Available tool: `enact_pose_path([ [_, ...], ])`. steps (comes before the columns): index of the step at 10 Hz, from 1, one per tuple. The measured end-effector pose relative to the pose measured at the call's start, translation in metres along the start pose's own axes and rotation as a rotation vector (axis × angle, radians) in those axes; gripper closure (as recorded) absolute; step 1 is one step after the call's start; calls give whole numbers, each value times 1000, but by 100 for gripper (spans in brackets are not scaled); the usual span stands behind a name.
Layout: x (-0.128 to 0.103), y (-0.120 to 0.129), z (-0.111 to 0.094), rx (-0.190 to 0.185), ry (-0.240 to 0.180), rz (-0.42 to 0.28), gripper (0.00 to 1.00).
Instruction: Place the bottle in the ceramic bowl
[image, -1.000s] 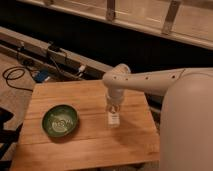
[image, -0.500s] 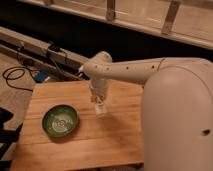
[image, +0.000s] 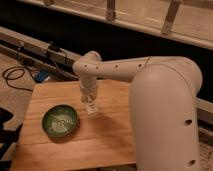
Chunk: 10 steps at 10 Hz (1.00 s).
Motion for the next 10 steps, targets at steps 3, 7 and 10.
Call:
enact_pose_path([
  [3, 0, 3, 1, -3, 1, -3, 100],
  [7, -1, 30, -5, -7, -26, -88, 100],
  [10, 1, 70, -12, -17, -45, -186, 100],
])
